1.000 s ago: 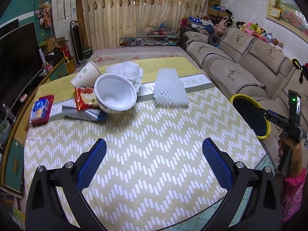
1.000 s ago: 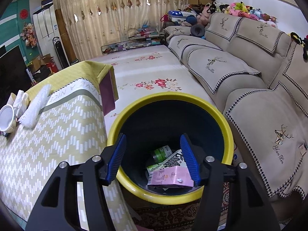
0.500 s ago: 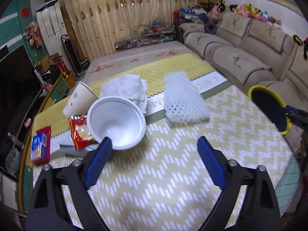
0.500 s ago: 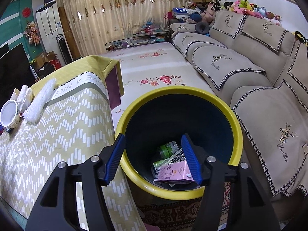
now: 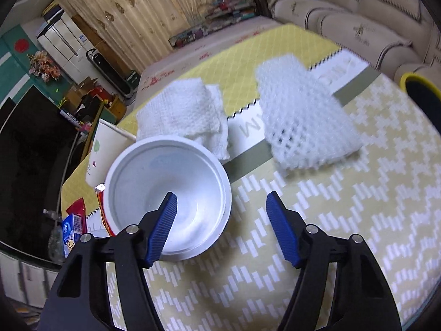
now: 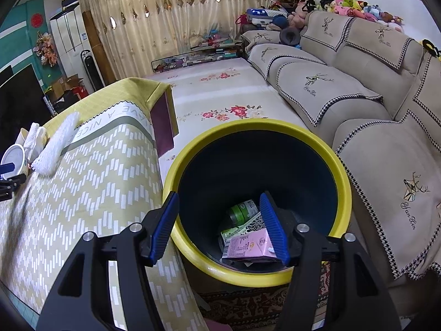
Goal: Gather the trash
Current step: 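Grasp the rim of the white plastic bowl with the left gripper, then carry the bowl over the bin and open the left gripper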
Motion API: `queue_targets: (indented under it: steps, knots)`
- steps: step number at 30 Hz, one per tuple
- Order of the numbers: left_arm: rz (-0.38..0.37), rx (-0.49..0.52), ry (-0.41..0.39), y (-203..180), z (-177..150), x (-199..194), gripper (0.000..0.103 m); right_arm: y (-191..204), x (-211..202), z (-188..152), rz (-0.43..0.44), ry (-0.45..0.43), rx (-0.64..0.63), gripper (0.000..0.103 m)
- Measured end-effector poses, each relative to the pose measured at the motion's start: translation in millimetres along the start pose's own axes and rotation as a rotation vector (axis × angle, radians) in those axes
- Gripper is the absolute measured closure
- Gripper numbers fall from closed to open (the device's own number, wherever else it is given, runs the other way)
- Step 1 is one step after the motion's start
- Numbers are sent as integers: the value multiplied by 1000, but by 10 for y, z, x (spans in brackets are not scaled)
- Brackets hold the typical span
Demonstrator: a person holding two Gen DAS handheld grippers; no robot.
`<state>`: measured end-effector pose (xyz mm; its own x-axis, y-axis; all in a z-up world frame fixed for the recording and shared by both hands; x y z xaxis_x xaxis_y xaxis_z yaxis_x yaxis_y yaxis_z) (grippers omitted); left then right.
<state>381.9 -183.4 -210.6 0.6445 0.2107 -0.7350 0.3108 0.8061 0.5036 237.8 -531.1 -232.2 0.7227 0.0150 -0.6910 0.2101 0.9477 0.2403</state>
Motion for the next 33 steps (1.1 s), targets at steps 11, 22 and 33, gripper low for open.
queue_targets:
  steps: [11,22,33]
  knots:
    - [8,11,54,-45,-31,170,87,-19,-11,-1,12,-8,7,45]
    - [-49,-1,-58,-202,17,-441,96,102,-206,8,35,-35,-14,45]
    - [-208,26,-198,-545,95,-1520,96,85,-680,-13,42,-107,-20,45]
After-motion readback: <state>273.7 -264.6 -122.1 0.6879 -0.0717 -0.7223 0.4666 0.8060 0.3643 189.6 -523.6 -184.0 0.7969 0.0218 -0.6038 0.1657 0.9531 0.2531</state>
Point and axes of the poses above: each gripper's, at about its wrist camera, not at the fingertips, and x roughly the way its jaws point, y to its left, z to its top, the point moved 9 cm from there along x, roughly the way its jaws point, and after that the axes turned 10 degrees about z, right-handed, at the moved point
